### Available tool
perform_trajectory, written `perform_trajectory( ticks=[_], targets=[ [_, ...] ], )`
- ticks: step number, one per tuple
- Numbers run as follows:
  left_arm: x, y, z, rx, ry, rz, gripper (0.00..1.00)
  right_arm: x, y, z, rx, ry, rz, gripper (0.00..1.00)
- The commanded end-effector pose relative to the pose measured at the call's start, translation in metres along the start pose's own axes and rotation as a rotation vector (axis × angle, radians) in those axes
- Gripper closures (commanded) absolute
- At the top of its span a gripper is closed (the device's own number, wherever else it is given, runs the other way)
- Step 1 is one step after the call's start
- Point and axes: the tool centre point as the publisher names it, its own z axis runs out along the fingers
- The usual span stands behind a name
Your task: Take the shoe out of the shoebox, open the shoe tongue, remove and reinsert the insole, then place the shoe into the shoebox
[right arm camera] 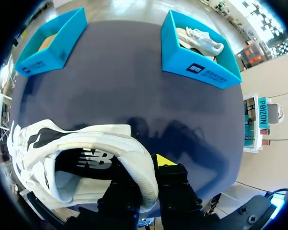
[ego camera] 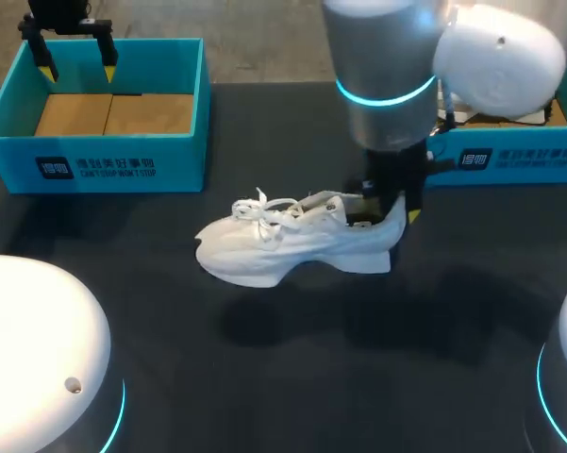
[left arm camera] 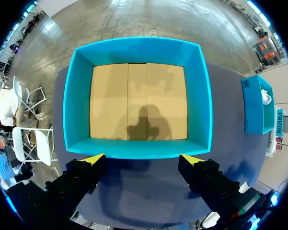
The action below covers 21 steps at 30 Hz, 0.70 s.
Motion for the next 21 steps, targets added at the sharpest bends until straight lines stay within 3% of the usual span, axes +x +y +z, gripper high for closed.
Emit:
perform_trajectory(
  ticks=[1,9,21],
  targets=[
    [0.000,0.000,0.000,0.000,0.000,0.000,0.00,0.020,0.005,0.003,0.009,-0.027,0.023,1.00],
    [0.000,0.000,0.000,0.000,0.000,0.000,0.00,0.033,0.015,0.015,0.023,-0.029,0.098,1.00],
    [0.000,0.000,0.000,0.000,0.000,0.000,0.00,0.053,0.010,0.040,-0.047,-0.080,0.071,1.00]
  ],
)
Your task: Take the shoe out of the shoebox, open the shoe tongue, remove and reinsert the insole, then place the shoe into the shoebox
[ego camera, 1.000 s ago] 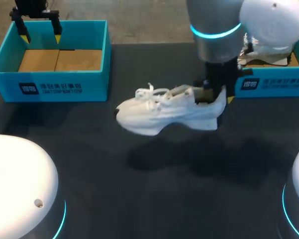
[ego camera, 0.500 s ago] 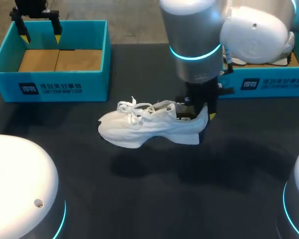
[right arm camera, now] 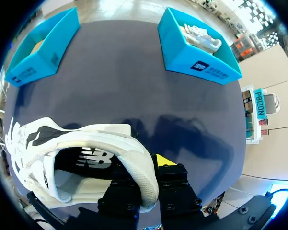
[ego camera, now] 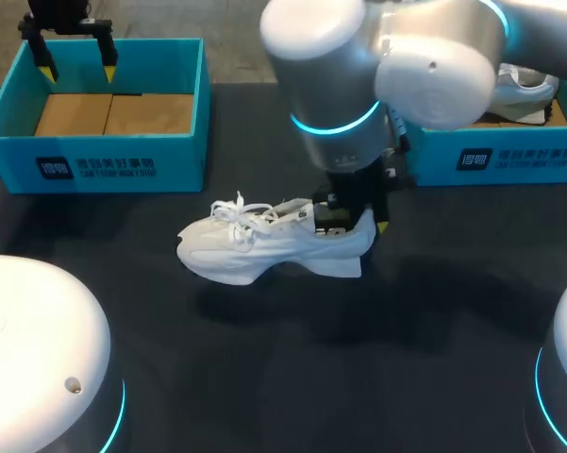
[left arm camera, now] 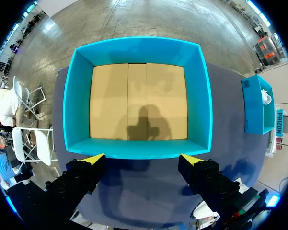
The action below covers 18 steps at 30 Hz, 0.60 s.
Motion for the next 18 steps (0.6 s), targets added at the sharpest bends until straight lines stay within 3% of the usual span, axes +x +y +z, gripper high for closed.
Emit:
perform_trajectory(
  ticks=[1,10,18],
  targets=[
    [0.000,0.000,0.000,0.000,0.000,0.000,0.00,0.014,-0.008,0.013,-0.037,-0.025,-0.011,1.00],
    [0.000,0.000,0.000,0.000,0.000,0.000,0.00,0.026,-0.016,0.053,-0.037,-0.047,-0.032,1.00],
    [0.000,0.000,0.000,0.000,0.000,0.000,0.00,0.025,-0.014,0.075,-0.027,-0.043,-0.016,1.00]
  ],
)
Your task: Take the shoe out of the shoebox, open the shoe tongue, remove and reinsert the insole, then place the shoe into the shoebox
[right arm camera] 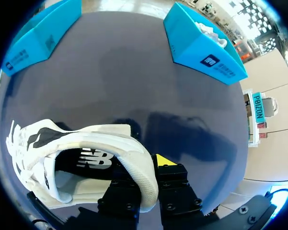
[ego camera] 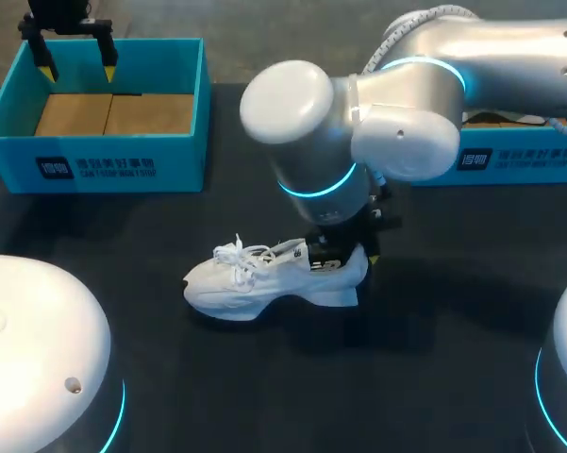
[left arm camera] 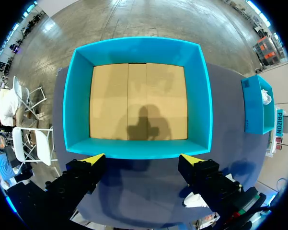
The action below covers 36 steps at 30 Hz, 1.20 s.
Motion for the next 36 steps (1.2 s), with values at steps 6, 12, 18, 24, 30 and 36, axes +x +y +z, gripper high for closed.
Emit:
perform_trajectory(
  ticks=[6,12,18,24,30,36],
  targets=[
    [0.000,0.000,0.000,0.000,0.000,0.000,0.00,0.007,0.002,0.025,0.002,0.012,0.047,1.00],
    [0.000,0.000,0.000,0.000,0.000,0.000,0.00,0.009,0.002,0.035,0.009,0.001,0.049,1.00],
    [0.000,0.000,0.000,0.000,0.000,0.000,0.00,0.009,-0.002,0.029,0.018,-0.009,0.025,0.00],
    [0.000,0.000,0.000,0.000,0.000,0.000,0.00,0.004,-0.007,0.005,0.030,0.040,-0.032,0.00],
    [0.000,0.000,0.000,0.000,0.000,0.000,0.00,-0.005,0.001,-0.022,-0.006,0.121,-0.112,0.00],
    [0.000,0.000,0.000,0.000,0.000,0.000,0.00,-0.019,0.001,-0.053,-0.214,0.421,-0.653,0.00]
  ],
)
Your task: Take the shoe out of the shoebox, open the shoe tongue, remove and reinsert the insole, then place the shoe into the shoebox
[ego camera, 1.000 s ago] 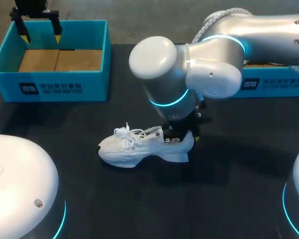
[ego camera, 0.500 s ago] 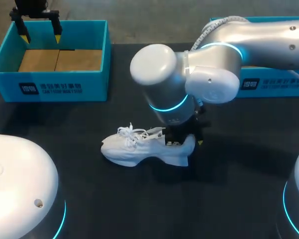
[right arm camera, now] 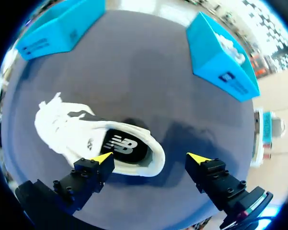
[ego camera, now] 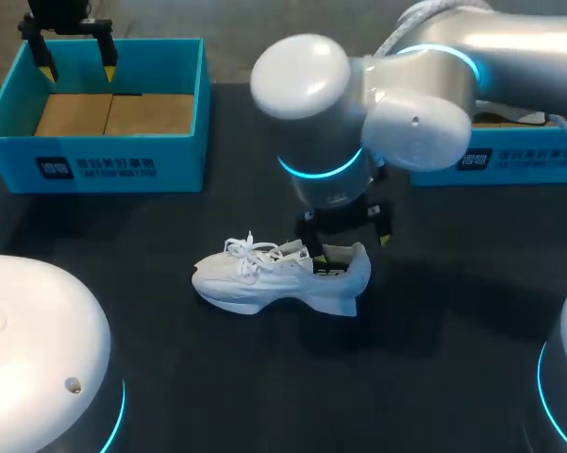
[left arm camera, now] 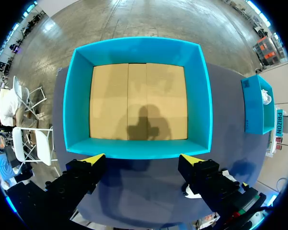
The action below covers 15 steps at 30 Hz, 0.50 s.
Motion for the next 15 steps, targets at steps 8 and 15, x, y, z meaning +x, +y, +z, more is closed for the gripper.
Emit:
perform_trajectory(
  ticks=[8,15],
  targets=[
    [0.000,0.000,0.000,0.000,0.000,0.000,0.00,-0.052,-0.019,-0.038,-0.392,0.627,-1.049,0.00],
    [0.000,0.000,0.000,0.000,0.000,0.000,0.00,-0.052,-0.019,-0.038,-0.392,0.627,-1.049,0.00]
  ],
)
